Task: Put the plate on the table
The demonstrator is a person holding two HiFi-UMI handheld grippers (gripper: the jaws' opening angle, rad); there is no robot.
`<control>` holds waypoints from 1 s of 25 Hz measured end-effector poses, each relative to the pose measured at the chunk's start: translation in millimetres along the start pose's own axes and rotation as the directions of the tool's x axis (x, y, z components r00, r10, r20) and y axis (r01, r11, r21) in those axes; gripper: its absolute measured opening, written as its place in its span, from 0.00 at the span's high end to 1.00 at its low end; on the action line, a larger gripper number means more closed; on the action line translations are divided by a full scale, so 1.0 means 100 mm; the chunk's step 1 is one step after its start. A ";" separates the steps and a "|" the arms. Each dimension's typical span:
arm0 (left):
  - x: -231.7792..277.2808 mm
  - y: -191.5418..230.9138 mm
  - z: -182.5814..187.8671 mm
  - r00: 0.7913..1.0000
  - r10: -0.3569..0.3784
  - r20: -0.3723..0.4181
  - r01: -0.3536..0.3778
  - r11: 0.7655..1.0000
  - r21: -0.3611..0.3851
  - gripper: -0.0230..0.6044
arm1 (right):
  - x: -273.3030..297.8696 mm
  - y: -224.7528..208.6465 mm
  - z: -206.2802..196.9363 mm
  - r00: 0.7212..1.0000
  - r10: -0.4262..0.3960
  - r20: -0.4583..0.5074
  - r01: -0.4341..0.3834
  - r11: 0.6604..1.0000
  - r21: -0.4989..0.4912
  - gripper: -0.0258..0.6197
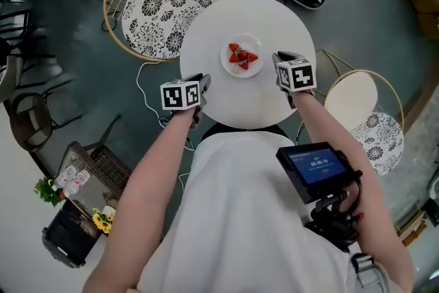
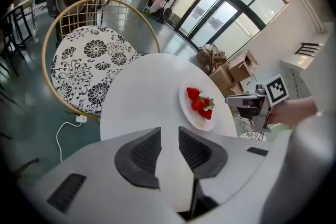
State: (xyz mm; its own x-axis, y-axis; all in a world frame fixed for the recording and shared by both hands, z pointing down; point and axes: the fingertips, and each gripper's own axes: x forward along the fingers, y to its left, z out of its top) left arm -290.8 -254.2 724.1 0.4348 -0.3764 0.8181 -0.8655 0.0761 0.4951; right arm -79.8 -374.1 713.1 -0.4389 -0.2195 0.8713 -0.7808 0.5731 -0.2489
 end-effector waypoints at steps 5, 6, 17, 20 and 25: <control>-0.23 -0.07 -0.26 0.999 0.014 0.043 -0.015 1.000 0.010 0.80 | -0.25 0.04 -0.14 0.998 0.057 0.033 -0.057 0.998 0.005 0.95; -0.27 -0.12 -0.31 0.998 0.004 0.058 -0.004 1.000 0.001 0.81 | -0.31 0.08 -0.17 0.996 0.074 0.041 -0.074 0.997 -0.001 0.95; -0.73 -1.12 -0.56 0.955 -0.167 0.245 0.135 0.981 0.142 0.96 | -1.04 0.45 -0.54 0.958 0.242 0.156 -0.244 0.970 -0.003 0.96; -0.86 -1.41 -0.70 0.942 -0.214 0.257 0.155 0.960 0.232 0.96 | -1.23 0.52 -0.70 0.945 0.277 0.173 -0.276 0.961 -0.031 0.96; -1.04 -1.61 -0.79 0.917 -0.224 0.329 0.141 0.956 0.259 0.96 | -1.51 0.58 -0.78 0.918 0.318 0.237 -0.318 0.947 -0.040 0.96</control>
State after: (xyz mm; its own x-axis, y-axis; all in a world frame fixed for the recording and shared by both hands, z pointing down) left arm -176.8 -154.7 582.5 0.5112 -0.6660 0.5432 -0.8302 -0.2191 0.5126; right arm -24.5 -246.3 599.6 -0.7568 -0.2064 0.6202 -0.5821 0.6445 -0.4958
